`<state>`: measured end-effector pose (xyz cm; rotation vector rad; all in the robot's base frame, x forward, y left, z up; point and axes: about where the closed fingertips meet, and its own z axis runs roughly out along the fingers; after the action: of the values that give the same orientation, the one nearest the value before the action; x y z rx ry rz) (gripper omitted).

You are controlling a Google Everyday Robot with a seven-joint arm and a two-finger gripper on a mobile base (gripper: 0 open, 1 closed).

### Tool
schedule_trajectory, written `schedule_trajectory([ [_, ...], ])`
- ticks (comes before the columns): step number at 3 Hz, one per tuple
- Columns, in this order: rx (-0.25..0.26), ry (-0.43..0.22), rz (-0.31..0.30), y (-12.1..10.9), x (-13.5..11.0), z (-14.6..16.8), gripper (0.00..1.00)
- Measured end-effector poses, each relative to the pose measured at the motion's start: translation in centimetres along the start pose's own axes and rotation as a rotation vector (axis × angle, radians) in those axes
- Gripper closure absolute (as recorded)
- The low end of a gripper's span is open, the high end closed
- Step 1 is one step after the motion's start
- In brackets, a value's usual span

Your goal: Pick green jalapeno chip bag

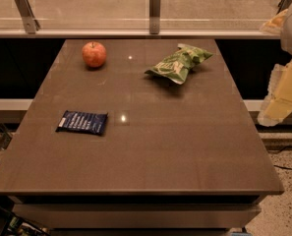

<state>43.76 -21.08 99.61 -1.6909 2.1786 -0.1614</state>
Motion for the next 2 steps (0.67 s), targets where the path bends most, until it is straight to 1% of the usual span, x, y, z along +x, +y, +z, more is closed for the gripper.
schedule_trajectory([
  [1, 0.0, 0.0, 0.0, 0.0, 0.0, -0.01, 0.0],
  [2, 0.032, 0.018, -0.013, -0.48, -0.27, -0.03, 0.0],
])
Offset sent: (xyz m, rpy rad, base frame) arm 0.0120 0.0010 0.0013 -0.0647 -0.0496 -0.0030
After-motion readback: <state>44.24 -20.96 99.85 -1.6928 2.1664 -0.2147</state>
